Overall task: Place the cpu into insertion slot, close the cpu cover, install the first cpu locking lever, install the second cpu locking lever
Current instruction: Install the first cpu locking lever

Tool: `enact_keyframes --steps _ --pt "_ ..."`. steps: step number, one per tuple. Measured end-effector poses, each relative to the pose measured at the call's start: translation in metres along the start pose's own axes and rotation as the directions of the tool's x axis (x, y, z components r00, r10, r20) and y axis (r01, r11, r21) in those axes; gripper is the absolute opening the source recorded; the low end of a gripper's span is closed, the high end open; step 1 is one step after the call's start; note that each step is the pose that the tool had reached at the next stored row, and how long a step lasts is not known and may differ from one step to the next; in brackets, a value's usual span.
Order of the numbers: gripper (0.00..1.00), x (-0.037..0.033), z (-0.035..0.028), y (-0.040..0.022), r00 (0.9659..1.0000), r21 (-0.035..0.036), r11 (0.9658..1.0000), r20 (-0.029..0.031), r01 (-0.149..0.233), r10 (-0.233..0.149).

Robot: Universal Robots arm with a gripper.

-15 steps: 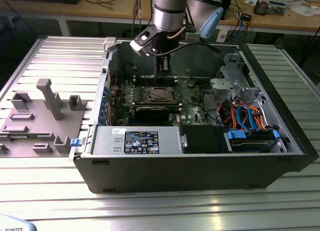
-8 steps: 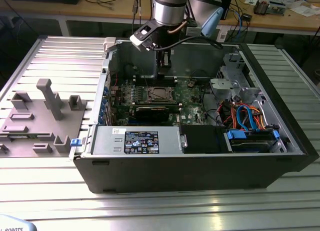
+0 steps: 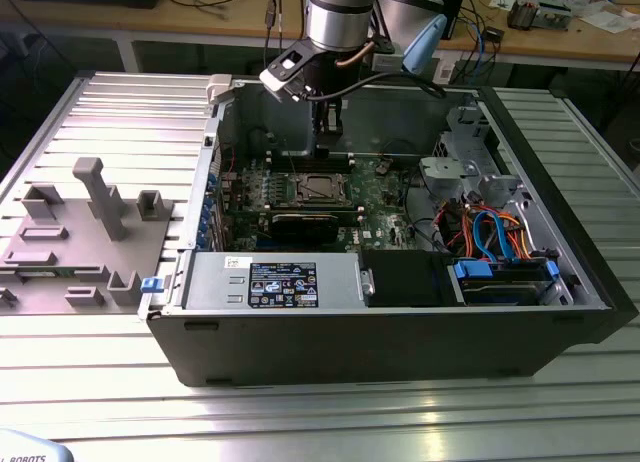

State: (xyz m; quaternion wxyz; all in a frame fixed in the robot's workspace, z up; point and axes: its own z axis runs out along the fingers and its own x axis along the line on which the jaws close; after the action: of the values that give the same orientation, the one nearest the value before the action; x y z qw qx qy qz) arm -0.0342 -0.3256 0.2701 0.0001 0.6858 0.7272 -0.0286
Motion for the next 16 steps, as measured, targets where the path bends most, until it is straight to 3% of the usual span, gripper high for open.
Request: enact_keyframes --steps 5,16 --pt "0.11 0.0 0.0 0.0 0.9985 -0.0021 0.9985 0.0023 0.055 -0.055" --pt "0.11 0.0 0.0 0.0 0.9871 -0.0058 0.9871 0.0072 0.16 -0.16"
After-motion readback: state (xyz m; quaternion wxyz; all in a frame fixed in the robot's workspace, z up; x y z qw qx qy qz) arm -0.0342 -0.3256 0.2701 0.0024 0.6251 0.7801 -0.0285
